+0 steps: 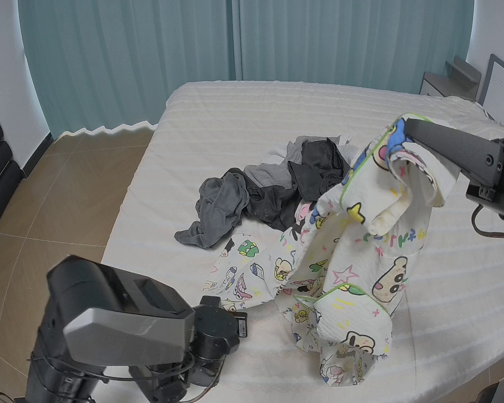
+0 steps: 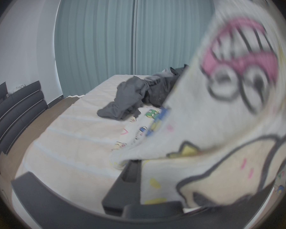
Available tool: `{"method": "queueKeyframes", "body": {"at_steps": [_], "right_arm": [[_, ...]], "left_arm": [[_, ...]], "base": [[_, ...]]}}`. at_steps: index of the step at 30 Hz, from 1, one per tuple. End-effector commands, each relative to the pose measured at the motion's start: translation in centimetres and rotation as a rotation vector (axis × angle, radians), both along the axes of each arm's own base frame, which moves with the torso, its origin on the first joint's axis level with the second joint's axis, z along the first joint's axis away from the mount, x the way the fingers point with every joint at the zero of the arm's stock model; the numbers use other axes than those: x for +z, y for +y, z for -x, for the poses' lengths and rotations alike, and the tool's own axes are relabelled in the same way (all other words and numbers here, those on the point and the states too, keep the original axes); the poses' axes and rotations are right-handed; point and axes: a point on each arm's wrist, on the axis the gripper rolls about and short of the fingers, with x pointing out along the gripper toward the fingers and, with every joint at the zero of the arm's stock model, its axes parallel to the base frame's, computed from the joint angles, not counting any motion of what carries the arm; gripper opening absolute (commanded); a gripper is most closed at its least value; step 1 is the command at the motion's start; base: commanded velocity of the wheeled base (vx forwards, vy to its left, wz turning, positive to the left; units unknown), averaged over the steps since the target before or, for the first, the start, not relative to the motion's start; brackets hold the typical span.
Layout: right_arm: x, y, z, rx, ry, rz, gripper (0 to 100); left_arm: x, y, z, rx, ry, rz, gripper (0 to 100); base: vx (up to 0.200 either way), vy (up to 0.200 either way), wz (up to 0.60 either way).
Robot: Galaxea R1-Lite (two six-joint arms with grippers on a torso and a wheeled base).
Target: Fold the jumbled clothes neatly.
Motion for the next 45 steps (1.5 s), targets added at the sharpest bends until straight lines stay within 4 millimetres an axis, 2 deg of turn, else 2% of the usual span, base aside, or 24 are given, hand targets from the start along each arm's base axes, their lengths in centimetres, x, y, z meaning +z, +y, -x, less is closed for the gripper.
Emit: {"method": "queueKeyframes", "body": {"at_steps": [1, 3, 7, 9, 13, 15, 18, 19, 23, 30, 35, 36, 40, 45], "right_arm": [[-0.7, -2.7, 0.2, -0.109, -0.003, -0.002, 0], [-1.2, -3.3, -0.1, -0.145, 0.007, 0.009, 0], [-2.2, -4.6, -0.5, -0.214, 0.026, 0.024, 0], [-2.8, -5.1, -0.7, -0.244, 0.036, 0.038, 0], [-3.0, -5.5, -0.8, -0.274, 0.038, 0.039, 0], [-2.4, -5.9, -0.8, -0.297, 0.014, 0.016, 0], [-2.0, -6.1, -0.8, -0.306, -0.013, 0.006, 0], [-1.5, -6.3, -0.7, -0.317, -0.028, -0.005, 0], [-0.3, -6.7, -0.8, -0.341, -0.065, -0.03, 0], [3.0, -7.1, -0.1, -0.349, -0.163, -0.094, 0], [4.3, -7.3, 0.3, -0.35, -0.203, -0.121, 0], [5.2, -7.5, 0.8, -0.347, -0.231, -0.14, 0], [5.5, -7.5, 1.2, -0.341, -0.242, -0.149, 0], [5.4, -7.7, 1.7, -0.333, -0.248, -0.153, 0]], "left_arm": [[6.9, 4.5, 1.3, 0.06, -0.083, 0.092, 0], [8.4, 5.6, 1.6, 0.079, -0.109, 0.11, 0], [13.1, 7.9, 2.1, 0.093, -0.228, 0.201, 0], [14.8, 8.9, 2.5, 0.089, -0.279, 0.201, 0], [16.3, 10.1, 3.2, 0.076, -0.327, 0.172, 0], [18.0, 10.5, 3.8, 0.046, -0.385, 0.169, 0], [19.1, 11.0, 3.8, 0.06, -0.419, 0.142, 0], [20.6, 11.3, 3.5, 0.08, -0.463, 0.138, 0], [24.5, 11.9, 2.9, 0.115, -0.529, 0.153, 0], [29.8, 12.8, 4.7, 0.069, -0.541, 0.16, 0], [31.4, 13.2, 5.5, 0.053, -0.55, 0.165, 0], [33.1, 13.7, 6.4, 0.024, -0.59, 0.186, 0], [34.3, 14.0, 7.1, 0.012, -0.595, 0.189, 0], [34.1, 14.2, 7.6, 0.001, -0.575, 0.179, 0]], "base": [[0.0, 0.0, 0.0], [0.0, 0.0, 0.0], [0.0, 0.0, 0.0], [0.0, 0.0, 0.0], [0.0, 0.0, 0.0], [0.0, 0.0, 0.0], [0.0, 0.0, 0.0], [0.0, 0.0, 0.0], [0.0, 0.0, 0.0], [0.0, 0.0, 0.0], [0.0, 0.0, 0.0], [0.0, 0.0, 0.0], [0.0, 0.0, 0.0], [0.0, 0.0, 0.0]]}}
